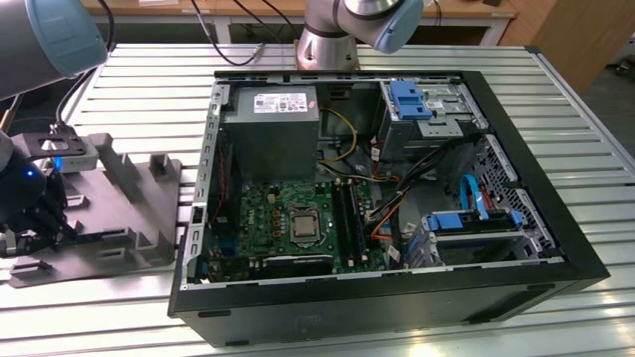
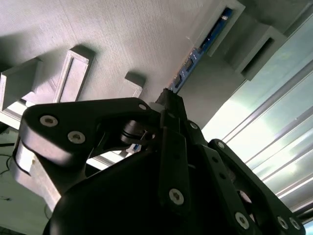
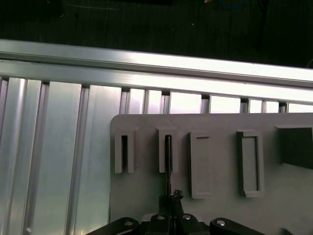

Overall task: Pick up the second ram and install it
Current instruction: 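Pick up the second ram and move it above second insertion slot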

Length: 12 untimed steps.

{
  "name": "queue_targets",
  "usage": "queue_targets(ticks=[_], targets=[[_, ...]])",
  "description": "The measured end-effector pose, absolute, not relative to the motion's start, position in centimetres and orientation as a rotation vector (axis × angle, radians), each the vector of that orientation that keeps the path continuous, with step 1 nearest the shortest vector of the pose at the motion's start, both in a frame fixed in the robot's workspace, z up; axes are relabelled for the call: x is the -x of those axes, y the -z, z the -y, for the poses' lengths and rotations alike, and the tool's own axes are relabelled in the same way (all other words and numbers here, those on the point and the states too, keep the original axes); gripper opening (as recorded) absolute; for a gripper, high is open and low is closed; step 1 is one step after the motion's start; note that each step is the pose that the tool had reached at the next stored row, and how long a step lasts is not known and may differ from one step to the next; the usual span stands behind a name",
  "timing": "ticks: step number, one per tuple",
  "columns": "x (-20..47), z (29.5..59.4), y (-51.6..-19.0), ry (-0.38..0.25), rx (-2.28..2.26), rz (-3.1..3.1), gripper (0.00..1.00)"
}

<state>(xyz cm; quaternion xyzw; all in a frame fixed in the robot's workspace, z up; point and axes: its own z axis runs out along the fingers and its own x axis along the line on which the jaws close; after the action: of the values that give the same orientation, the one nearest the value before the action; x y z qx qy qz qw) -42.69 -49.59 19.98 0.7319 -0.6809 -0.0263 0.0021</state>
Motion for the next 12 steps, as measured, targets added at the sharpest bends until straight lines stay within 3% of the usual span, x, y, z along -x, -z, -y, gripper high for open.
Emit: queue_targets(ticks=[12], targets=[[42.69, 49.59, -19.84, 0.083, -2.145, 2.293, 0.11]])
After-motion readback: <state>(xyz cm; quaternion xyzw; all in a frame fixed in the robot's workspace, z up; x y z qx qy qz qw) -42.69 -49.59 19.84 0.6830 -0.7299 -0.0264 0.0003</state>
